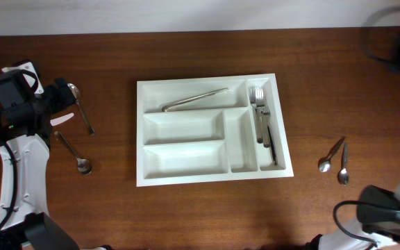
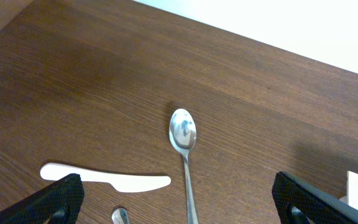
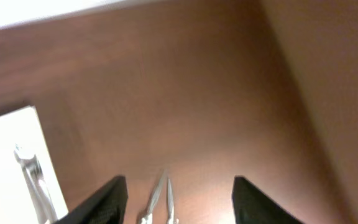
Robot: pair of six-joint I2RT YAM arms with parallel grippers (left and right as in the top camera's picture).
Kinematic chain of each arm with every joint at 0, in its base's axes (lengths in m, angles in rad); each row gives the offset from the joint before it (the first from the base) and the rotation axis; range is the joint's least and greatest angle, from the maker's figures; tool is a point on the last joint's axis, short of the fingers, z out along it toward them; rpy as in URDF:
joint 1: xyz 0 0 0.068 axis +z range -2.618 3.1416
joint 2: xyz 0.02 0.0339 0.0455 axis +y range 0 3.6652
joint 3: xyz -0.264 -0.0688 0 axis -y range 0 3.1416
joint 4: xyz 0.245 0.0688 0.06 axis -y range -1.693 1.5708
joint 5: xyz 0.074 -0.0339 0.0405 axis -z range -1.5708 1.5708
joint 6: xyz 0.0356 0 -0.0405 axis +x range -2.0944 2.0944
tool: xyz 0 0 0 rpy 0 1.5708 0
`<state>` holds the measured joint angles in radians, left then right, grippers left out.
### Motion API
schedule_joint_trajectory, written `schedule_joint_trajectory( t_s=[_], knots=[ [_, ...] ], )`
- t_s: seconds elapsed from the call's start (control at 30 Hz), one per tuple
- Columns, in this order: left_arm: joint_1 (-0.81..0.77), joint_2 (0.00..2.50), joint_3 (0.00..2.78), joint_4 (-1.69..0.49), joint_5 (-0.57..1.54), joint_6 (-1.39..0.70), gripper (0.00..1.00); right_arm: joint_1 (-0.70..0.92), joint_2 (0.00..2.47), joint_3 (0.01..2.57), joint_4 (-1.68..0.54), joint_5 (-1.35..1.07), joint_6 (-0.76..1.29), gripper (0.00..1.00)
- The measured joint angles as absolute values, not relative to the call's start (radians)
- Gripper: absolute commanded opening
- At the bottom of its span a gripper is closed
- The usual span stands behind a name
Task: Pack container
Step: 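Swing the right gripper back to the spoons right of the tray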
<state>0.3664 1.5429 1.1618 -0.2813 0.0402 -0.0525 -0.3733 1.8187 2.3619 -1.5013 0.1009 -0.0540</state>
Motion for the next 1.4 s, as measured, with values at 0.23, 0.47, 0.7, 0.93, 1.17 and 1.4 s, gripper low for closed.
schedule_joint_trajectory(
  t_s=[0.23,0.47,0.7,0.93,1.17,1.4],
  knots=[
    [0.366,1.543,1.162,-0.281,0.040,-0.052,0.99,-0.511,1.821,2.098,-1.557,0.060,0.184,0.55],
    [0.366,1.543,1.162,-0.281,0.040,-0.052,0.99,-0.493,1.856,1.811,-1.380,0.043,0.239,0.58],
    [0.366,1.543,1.162,-0.281,0.040,-0.052,0.99,-0.458,1.856,1.805,-1.318,0.039,0.239,0.58],
    [0.366,1.543,1.162,-0.281,0.040,-0.052,0.99,-0.424,1.855,1.805,-1.324,0.039,0.227,0.62],
    [0.366,1.543,1.162,-0.281,0.040,-0.052,0.99,-0.360,1.654,1.643,-1.101,0.040,0.221,0.64],
    [0.366,1.543,1.162,-0.281,0.039,-0.052,0.99,-0.309,1.420,1.361,-1.003,0.076,0.329,0.65]
  ],
)
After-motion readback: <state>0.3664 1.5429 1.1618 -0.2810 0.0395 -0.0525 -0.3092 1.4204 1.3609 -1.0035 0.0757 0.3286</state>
